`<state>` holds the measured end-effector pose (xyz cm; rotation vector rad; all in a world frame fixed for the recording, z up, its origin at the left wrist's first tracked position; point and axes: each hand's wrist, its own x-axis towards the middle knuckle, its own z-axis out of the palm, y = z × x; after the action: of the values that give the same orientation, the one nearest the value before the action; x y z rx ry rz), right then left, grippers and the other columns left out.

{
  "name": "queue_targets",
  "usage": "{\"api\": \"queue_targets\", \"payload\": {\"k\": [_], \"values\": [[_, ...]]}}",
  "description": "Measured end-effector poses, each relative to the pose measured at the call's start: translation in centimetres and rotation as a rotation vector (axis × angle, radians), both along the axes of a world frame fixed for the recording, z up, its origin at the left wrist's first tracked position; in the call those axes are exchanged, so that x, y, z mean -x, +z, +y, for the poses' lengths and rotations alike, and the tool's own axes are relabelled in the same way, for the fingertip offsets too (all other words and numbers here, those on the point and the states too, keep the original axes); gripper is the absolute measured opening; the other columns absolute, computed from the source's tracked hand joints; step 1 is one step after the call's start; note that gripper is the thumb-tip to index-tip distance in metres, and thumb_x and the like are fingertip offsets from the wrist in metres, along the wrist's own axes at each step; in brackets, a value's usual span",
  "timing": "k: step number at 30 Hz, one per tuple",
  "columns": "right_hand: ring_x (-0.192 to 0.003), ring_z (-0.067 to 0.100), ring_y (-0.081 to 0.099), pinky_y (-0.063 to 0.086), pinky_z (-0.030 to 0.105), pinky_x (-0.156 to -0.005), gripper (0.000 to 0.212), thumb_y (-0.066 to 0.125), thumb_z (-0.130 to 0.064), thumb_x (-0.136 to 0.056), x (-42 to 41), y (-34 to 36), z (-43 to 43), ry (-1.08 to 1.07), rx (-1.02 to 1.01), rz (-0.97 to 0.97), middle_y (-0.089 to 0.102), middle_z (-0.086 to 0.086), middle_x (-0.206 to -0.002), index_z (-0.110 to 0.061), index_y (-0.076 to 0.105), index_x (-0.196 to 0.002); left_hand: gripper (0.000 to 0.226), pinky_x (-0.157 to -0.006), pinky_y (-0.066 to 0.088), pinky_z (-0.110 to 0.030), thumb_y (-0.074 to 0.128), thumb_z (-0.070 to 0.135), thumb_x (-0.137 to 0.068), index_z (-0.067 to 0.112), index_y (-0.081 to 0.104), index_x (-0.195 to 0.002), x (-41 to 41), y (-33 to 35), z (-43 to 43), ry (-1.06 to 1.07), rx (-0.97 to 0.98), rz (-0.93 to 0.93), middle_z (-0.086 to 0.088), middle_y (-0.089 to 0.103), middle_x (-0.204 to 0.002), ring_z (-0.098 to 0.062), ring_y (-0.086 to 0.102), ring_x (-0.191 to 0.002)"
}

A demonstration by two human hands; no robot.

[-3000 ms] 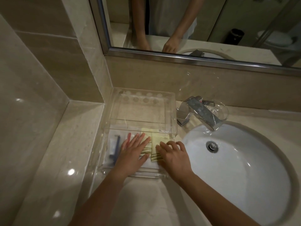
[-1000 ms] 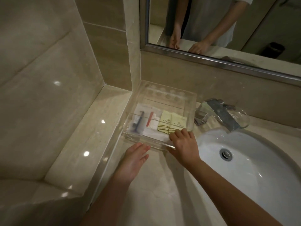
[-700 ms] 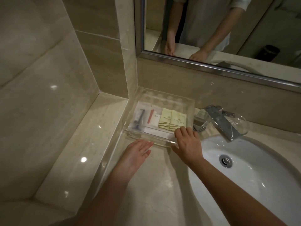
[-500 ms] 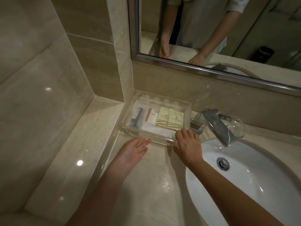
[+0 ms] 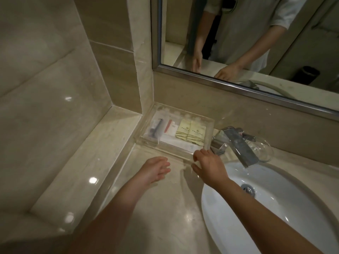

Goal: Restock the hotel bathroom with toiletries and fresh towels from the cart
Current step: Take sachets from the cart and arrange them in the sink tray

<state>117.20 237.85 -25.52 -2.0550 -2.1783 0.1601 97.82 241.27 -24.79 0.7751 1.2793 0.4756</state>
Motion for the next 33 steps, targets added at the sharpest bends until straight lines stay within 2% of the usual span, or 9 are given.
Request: {"api": "queue_targets", "payload": {"k": [2, 5, 7, 10, 14, 19, 22, 27, 33], "values": [[-0.088, 0.023, 0.058, 0.039, 0.029, -0.068, 0.015, 0.056, -0.027, -0.090, 0.0, 1.0, -0.6, 0.045, 0.069, 0.051, 0.063, 0.002, -0.097, -0.014, 0.057, -0.096, 0.013, -0.055, 0.041, -0.020, 0.050, 0.015, -0.093, 0.015, 0.059, -0.102, 0.2, 0.9, -1.4, -0.054, -0.092, 0.131, -0.003, 0.065, -0.090, -0.011, 0.061, -0.072], [-0.087, 0.017, 0.059, 0.039, 0.026, -0.066, 0.015, 0.052, -0.030, -0.092, 0.2, 2.5, -1.9, 0.115, 0.135, 0.113, 0.064, -0.003, -0.098, -0.017, 0.057, -0.098, 0.011, -0.070, 0.051, -0.031, 0.051, 0.017, -0.090, 0.023, 0.060, -0.087, 1.2, 2.1, -4.1, -0.153, -0.247, 0.288, -0.005, 0.064, -0.094, -0.016, 0.063, -0.081], [-0.084, 0.013, 0.057, 0.044, 0.026, -0.068, 0.015, 0.052, -0.031, -0.092, 0.3, 3.7, -2.9, 0.170, 0.177, 0.136, 0.063, -0.006, -0.098, -0.019, 0.058, -0.099, 0.008, -0.081, 0.050, -0.033, 0.051, 0.023, -0.091, 0.027, 0.058, -0.089, 2.1, 3.3, -6.3, -0.253, -0.333, 0.400, -0.003, 0.063, -0.099, -0.019, 0.062, -0.093], [-0.079, 0.009, 0.054, 0.048, 0.028, -0.070, 0.014, 0.054, -0.031, -0.090, 0.6, 5.8, -4.9, 0.247, 0.200, 0.214, 0.061, -0.010, -0.093, -0.021, 0.059, -0.098, 0.007, -0.087, 0.047, -0.030, 0.051, 0.029, -0.091, 0.031, 0.057, -0.092, 3.4, 5.3, -10.0, -0.339, -0.376, 0.488, 0.001, 0.062, -0.103, -0.016, 0.060, -0.096], [-0.077, 0.007, 0.056, 0.050, 0.031, -0.072, 0.012, 0.055, -0.030, -0.090, 1.5, 8.9, -8.3, 0.396, 0.204, 0.283, 0.053, -0.019, -0.080, -0.022, 0.060, -0.097, 0.023, -0.091, 0.045, -0.028, 0.048, 0.033, -0.094, 0.022, 0.057, -0.111, 4.8, 8.8, -15.6, -0.365, -0.373, 0.579, 0.005, 0.058, -0.100, -0.016, 0.059, -0.099], [-0.078, 0.007, 0.058, 0.050, 0.032, -0.075, 0.009, 0.054, -0.029, -0.091, 4.5, 12.0, -12.7, 0.592, 0.220, 0.348, 0.059, -0.017, -0.083, -0.024, 0.060, -0.095, 0.032, -0.093, 0.044, -0.027, 0.048, 0.037, -0.093, 0.021, 0.054, -0.120, 7.1, 12.1, -23.2, -0.282, -0.448, 0.722, 0.006, 0.057, -0.107, -0.012, 0.056, -0.102], [-0.076, 0.007, 0.058, 0.049, 0.032, -0.075, 0.010, 0.054, -0.029, -0.091, 7.4, 13.2, -15.5, 0.730, 0.243, 0.373, 0.059, -0.017, -0.081, -0.023, 0.061, -0.096, 0.035, -0.098, 0.045, -0.032, 0.048, 0.039, -0.093, 0.021, 0.052, -0.123, 8.6, 13.7, -28.5, -0.212, -0.455, 0.752, 0.004, 0.057, -0.115, -0.011, 0.055, -0.106], [-0.081, 0.012, 0.060, 0.049, 0.032, -0.077, 0.014, 0.055, -0.032, -0.090, 13.6, 15.0, -20.7, 0.991, 0.278, 0.293, 0.062, -0.013, -0.089, -0.025, 0.061, -0.101, 0.035, -0.097, 0.045, -0.026, 0.046, 0.038, -0.095, 0.021, 0.051, -0.125, 11.2, 16.2, -37.9, -0.051, -0.407, 0.818, 0.007, 0.058, -0.119, -0.006, 0.055, -0.107], [-0.083, 0.017, 0.062, 0.051, 0.036, -0.076, 0.016, 0.055, -0.034, -0.089, 21.3, 16.9, -28.3, 1.302, 0.277, 0.189, 0.068, -0.002, -0.091, -0.022, 0.061, -0.098, 0.040, -0.100, 0.045, -0.031, 0.044, 0.043, -0.094, 0.024, 0.047, -0.129, 14.8, 18.0, -49.8, 0.196, -0.297, 0.954, 0.005, 0.057, -0.127, -0.007, 0.055, -0.112]]}}
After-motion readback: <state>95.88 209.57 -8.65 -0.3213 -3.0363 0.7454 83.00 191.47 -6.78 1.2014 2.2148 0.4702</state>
